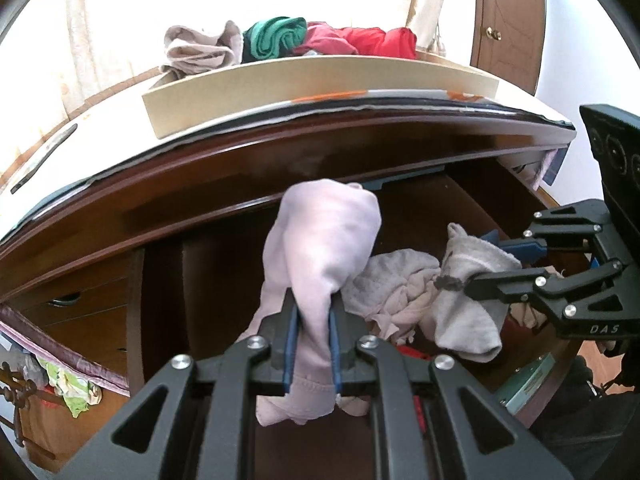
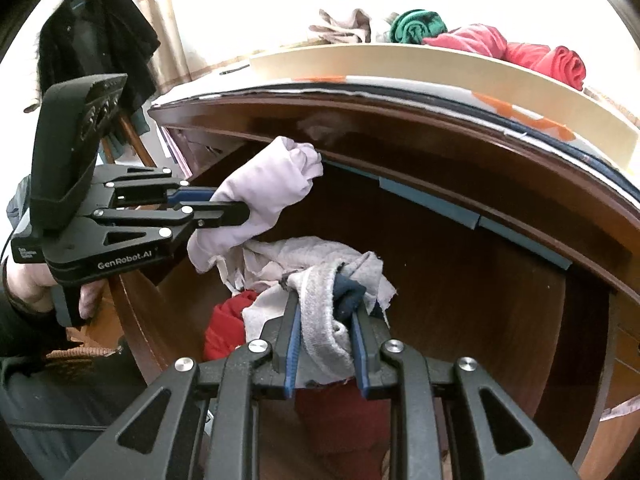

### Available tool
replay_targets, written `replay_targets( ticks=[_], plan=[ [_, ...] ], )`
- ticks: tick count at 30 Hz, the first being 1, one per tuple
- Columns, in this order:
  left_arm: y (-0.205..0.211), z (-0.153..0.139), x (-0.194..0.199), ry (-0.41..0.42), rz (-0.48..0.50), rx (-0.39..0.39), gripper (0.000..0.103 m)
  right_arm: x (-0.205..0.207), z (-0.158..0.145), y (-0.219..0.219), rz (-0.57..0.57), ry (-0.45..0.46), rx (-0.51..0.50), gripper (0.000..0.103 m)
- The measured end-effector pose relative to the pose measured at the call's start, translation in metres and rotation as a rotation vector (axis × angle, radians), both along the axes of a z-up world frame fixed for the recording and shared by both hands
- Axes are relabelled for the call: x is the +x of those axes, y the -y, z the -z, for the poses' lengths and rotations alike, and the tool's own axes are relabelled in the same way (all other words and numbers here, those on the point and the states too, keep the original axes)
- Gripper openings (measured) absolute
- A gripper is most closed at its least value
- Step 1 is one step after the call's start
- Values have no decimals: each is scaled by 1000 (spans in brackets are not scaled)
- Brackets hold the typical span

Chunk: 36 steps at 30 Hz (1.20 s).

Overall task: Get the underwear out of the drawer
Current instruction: 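Lift the pink underwear and grey sock out of the drawer toward the tray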

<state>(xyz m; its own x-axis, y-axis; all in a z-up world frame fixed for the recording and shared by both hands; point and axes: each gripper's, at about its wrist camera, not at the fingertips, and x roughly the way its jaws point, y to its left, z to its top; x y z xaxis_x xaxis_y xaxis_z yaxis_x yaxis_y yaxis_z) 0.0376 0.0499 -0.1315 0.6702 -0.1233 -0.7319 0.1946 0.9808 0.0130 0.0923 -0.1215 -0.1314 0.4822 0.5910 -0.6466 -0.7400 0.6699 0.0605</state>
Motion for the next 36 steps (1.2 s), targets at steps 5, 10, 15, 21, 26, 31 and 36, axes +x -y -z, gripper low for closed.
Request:
replay_targets(
  ticks=[5,10,15,21,26,31,36],
  plan=[
    [2,1,-2,24,-20,-3,11,-4,-4,8,1,21,27,24],
    [4,0,-6,43,-25,-7,11,-9,-7,17,1,40,57,24],
    [6,-3,-10,64,-35,-13,11,-13,-10,24,3,62,85,24],
    [10,-8,-12,78,-41,-18,11,-19,-13,36,16,87,121,24],
    [11,-14,-15,101,-49,-22,11,-24,-14,41,22,113,134,24],
    [13,-19,-16,118,-53,-23,11,-26,-15,42,37,134,149,24],
    [15,-24,-17,137,-57,-26,11,-29,-16,42,41,155,159,24]
  ],
)
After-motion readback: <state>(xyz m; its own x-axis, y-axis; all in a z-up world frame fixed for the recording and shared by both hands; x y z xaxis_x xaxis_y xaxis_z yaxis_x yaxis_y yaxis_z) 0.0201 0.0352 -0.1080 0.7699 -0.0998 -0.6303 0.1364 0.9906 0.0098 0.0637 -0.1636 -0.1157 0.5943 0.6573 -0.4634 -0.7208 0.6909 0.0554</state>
